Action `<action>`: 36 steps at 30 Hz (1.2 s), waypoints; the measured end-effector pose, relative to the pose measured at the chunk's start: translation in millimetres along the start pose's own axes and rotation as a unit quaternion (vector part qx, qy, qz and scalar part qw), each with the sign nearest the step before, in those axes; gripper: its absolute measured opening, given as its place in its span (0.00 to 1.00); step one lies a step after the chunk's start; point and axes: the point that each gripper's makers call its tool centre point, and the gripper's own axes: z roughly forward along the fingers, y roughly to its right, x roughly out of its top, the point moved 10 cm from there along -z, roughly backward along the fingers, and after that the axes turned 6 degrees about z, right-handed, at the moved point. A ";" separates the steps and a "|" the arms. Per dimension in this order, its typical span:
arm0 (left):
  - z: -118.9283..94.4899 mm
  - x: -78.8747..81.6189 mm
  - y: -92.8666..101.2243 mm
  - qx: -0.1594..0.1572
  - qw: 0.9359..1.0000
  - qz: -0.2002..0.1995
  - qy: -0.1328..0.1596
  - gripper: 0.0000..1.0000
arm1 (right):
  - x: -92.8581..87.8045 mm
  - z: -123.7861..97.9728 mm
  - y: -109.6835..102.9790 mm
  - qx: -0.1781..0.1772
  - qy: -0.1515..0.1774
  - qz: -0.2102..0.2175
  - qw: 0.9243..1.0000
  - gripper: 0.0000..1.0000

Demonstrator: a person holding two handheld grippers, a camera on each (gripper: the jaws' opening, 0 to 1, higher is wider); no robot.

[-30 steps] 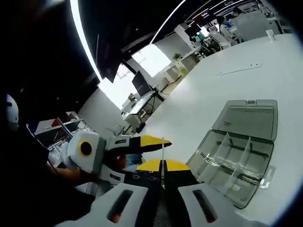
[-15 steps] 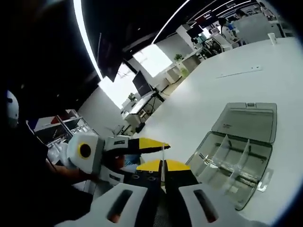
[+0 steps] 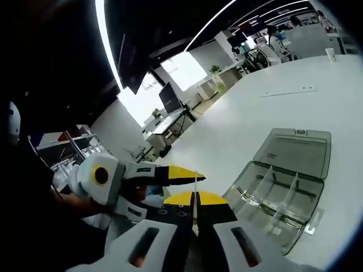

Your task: Insert the divider into the dual guide fixture by aligning both edges with the guide slots and pushing it downward to the bottom, including one-sided entry, uneven engagement, binding, and posture correction.

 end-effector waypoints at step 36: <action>-18.4 0.5 -19.0 0.022 0.996 -0.079 0.028 0.42 | 21.0 3.2 -16.1 -0.041 -0.019 -0.086 0.995 0.00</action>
